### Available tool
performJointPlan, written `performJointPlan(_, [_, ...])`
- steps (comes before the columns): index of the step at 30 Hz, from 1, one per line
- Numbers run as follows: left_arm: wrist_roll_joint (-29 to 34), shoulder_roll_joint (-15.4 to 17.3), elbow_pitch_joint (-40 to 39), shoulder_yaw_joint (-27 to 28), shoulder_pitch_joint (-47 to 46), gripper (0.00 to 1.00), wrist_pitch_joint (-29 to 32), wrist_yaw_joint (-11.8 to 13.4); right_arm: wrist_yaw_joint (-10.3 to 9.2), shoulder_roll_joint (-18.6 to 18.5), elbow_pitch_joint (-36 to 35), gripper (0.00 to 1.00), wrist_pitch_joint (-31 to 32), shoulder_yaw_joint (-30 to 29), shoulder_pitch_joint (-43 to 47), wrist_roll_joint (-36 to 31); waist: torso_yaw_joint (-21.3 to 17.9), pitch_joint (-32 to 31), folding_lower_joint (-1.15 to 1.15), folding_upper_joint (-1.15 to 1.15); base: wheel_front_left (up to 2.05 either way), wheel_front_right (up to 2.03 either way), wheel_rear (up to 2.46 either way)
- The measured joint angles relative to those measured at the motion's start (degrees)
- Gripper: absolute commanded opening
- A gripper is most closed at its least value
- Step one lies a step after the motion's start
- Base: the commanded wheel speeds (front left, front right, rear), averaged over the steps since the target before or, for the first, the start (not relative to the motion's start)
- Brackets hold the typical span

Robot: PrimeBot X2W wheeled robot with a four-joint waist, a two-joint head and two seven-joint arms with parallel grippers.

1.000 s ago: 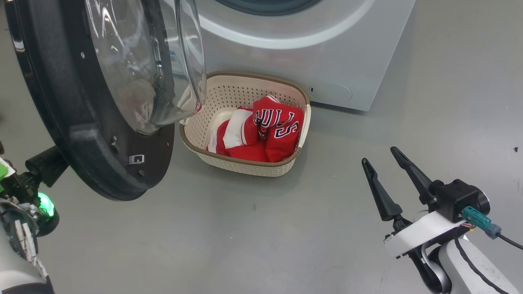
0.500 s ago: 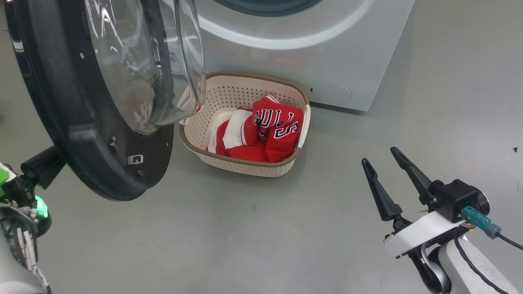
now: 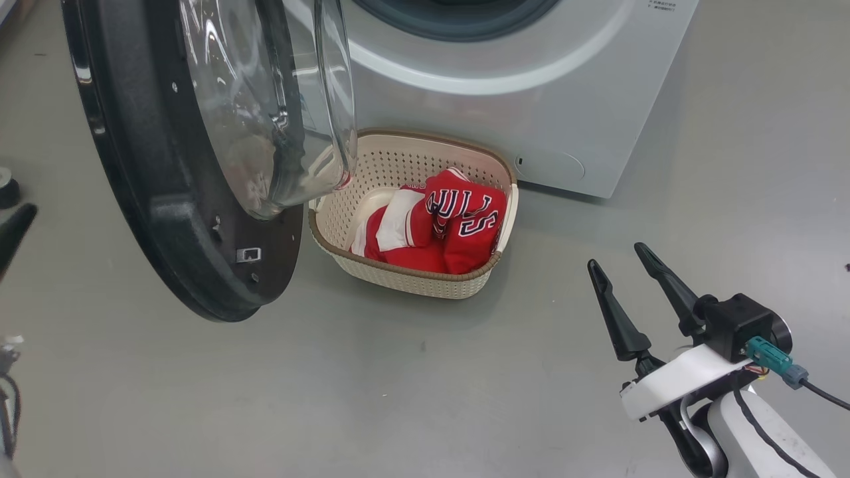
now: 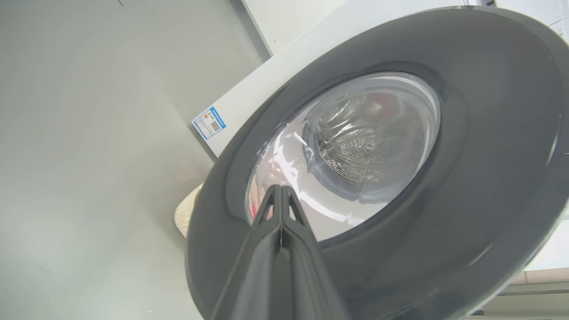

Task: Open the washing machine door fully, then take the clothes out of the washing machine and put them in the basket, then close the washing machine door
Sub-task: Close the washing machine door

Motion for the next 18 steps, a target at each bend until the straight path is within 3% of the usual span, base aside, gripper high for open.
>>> performJointPlan(11, [17.7, 12.7, -17.0, -16.8, 11.5, 0.00, -15.5, -0.1, 0.00, 0.9, 0.5, 1.00, -0.4, 0.8, 0.3, 0.0, 0.4, -1.2, 0.00, 0.00, 0.00, 0.00, 0.00])
performJointPlan(18, [24.4, 14.8, -19.7, -22.8, 19.8, 0.00, -28.5, -0.2, 0.00, 1.0, 0.8, 1.00, -0.4, 0.7, 0.4, 0.0, 0.4, -1.9, 0.00, 0.00, 0.00, 0.00, 0.00])
